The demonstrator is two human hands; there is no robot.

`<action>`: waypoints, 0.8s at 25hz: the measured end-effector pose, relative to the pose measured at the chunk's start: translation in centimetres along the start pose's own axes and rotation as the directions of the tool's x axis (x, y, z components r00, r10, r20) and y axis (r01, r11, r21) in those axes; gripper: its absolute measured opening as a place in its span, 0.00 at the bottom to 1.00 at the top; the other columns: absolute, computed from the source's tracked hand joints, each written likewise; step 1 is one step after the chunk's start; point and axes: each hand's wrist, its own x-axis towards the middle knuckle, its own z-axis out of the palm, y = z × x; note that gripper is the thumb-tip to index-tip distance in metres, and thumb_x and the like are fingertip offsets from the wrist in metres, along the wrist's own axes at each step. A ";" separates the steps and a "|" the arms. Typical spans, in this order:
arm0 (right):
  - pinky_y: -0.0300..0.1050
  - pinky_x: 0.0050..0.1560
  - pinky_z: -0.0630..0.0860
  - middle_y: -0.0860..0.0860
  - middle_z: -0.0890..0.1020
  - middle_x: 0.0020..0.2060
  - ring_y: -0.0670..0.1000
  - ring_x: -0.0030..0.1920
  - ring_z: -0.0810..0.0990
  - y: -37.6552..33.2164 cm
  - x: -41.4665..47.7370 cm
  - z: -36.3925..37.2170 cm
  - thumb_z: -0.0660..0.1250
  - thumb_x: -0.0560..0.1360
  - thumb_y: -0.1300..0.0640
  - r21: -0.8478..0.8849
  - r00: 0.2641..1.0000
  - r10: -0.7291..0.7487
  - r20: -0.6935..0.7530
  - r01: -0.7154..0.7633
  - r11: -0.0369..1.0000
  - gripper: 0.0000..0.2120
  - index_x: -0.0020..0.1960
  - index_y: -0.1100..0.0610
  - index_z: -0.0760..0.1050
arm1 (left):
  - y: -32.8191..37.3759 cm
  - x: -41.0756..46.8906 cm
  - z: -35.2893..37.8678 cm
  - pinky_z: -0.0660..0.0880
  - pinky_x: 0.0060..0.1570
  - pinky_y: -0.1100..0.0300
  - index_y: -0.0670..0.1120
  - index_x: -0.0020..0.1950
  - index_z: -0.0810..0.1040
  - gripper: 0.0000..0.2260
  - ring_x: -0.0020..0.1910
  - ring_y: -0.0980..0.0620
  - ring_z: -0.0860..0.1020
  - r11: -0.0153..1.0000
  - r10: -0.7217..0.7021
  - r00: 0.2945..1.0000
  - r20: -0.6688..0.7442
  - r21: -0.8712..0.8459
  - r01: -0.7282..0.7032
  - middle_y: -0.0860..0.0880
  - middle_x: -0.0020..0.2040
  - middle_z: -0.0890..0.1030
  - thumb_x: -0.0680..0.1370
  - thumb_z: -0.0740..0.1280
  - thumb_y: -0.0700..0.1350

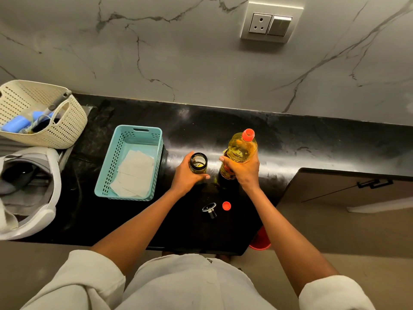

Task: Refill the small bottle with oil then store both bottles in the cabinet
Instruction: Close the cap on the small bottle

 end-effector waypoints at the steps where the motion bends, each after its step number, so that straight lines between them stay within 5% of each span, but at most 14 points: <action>1: 0.49 0.66 0.81 0.45 0.80 0.65 0.46 0.65 0.81 0.1 -0.3 -0.5 0.87 0.61 0.41 -0.027 0.999 0.022 0.035 -0.021 0.999 0.47 0.74 0.46 0.67 | -0.3 -0.4 0.0 0.72 0.73 0.57 0.47 0.84 0.63 0.53 0.74 0.50 0.75 0.999 -0.036 0.999 0.011 -0.009 0.036 0.47 0.75 0.77 0.65 0.88 0.43; 4: 0.43 0.71 0.74 0.47 0.74 0.73 0.45 0.73 0.73 0.9 -4.1 -2.4 0.85 0.67 0.44 -0.082 0.997 0.077 -0.030 -0.079 0.993 0.46 0.78 0.45 0.65 | -1.8 -2.8 -0.2 0.63 0.76 0.57 0.46 0.87 0.52 0.55 0.82 0.47 0.65 0.993 -0.114 0.993 0.014 -0.034 0.114 0.45 0.84 0.66 0.70 0.84 0.37; 6: 0.52 0.64 0.78 0.49 0.80 0.63 0.46 0.62 0.78 1.9 -8.7 -2.9 0.78 0.77 0.48 -0.076 0.992 0.033 -0.125 -0.043 0.996 0.23 0.68 0.48 0.74 | -2.9 -5.0 -0.2 0.61 0.77 0.58 0.46 0.87 0.52 0.52 0.83 0.48 0.63 0.989 -0.131 0.991 0.010 -0.062 0.132 0.45 0.84 0.64 0.72 0.81 0.35; 8: 0.57 0.51 0.80 0.46 0.83 0.48 0.46 0.49 0.82 2.5 -13.5 -2.4 0.72 0.82 0.52 -0.173 1.000 -0.011 -0.019 0.007 0.985 0.03 0.54 0.47 0.78 | -3.8 -6.4 -0.1 0.61 0.79 0.58 0.45 0.87 0.54 0.49 0.83 0.49 0.63 0.987 -0.134 0.991 -0.008 -0.086 0.133 0.45 0.84 0.65 0.74 0.79 0.33; 13: 0.42 0.43 0.78 0.41 0.79 0.47 0.44 0.47 0.78 3.7 -18.0 0.6 0.76 0.75 0.39 -0.651 0.967 0.029 0.251 0.147 0.744 0.19 0.56 0.47 0.73 | -2.9 -6.9 0.4 0.64 0.80 0.53 0.45 0.86 0.56 0.46 0.82 0.50 0.65 0.992 -0.103 0.995 0.009 -0.074 0.103 0.47 0.83 0.67 0.74 0.79 0.35; 17: 0.40 0.37 0.74 0.44 0.78 0.45 0.46 0.43 0.78 3.6 -17.0 2.2 0.77 0.75 0.44 -0.749 0.969 0.021 0.246 0.176 0.639 0.18 0.51 0.47 0.68 | -2.0 -6.4 0.6 0.66 0.79 0.52 0.46 0.86 0.58 0.45 0.81 0.50 0.67 0.996 -0.079 0.997 0.019 -0.050 0.080 0.47 0.82 0.68 0.74 0.79 0.37; 20: 0.40 0.37 0.75 0.42 0.78 0.42 0.44 0.41 0.77 3.1 -16.7 2.2 0.75 0.75 0.49 -0.698 0.982 0.038 0.188 0.106 0.708 0.13 0.49 0.46 0.70 | -2.2 -5.9 0.5 0.67 0.80 0.48 0.46 0.86 0.57 0.46 0.81 0.48 0.67 0.993 -0.108 0.994 0.014 -0.040 0.108 0.46 0.81 0.69 0.74 0.80 0.38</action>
